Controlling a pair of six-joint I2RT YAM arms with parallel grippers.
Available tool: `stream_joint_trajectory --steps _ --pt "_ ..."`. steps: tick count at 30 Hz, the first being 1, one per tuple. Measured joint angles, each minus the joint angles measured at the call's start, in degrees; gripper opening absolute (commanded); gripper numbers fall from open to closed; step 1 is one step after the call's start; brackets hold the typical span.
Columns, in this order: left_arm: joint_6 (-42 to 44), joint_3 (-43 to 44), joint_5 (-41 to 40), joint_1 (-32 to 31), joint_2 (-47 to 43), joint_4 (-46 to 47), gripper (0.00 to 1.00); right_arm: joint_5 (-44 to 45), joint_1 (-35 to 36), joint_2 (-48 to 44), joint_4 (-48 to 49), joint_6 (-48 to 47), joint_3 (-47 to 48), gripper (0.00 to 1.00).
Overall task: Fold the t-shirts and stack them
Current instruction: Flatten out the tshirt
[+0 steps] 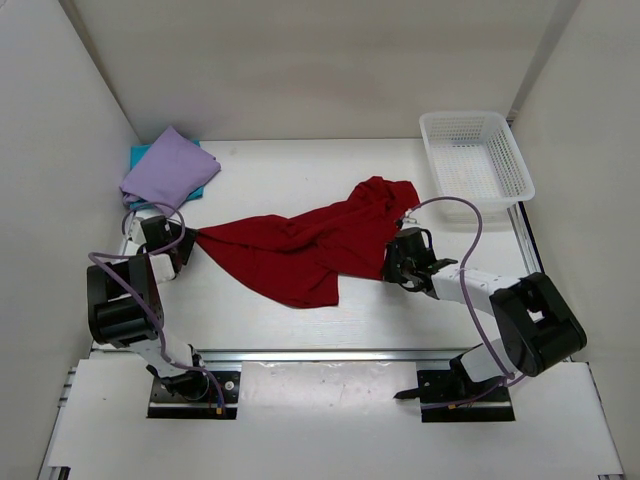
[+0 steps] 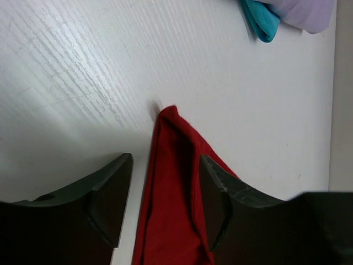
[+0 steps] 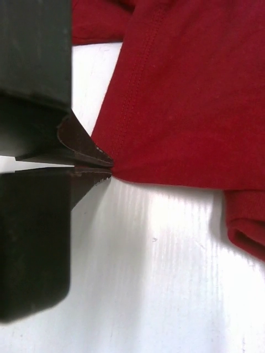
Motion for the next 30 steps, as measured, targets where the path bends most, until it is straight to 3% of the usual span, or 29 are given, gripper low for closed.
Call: stream_joint_trajectory --steps 7,24,30 --pt "-2.9 2.8 1.8 0.2 3.3 0.1 0.49 -2.5 -0.1 -0.5 1.7 -0.3 -1.3 0.00" --pt "-6.2 6.5 1.6 -0.2 6.1 -0.4 0.43 -5.0 -0.1 -0.5 3.2 -0.8 -2.0 0.00" --pt "-6.5 6.8 1.5 0.0 6.7 -1.4 0.34 -5.3 -0.2 -1.2 3.1 -0.8 -2.5 0.00"
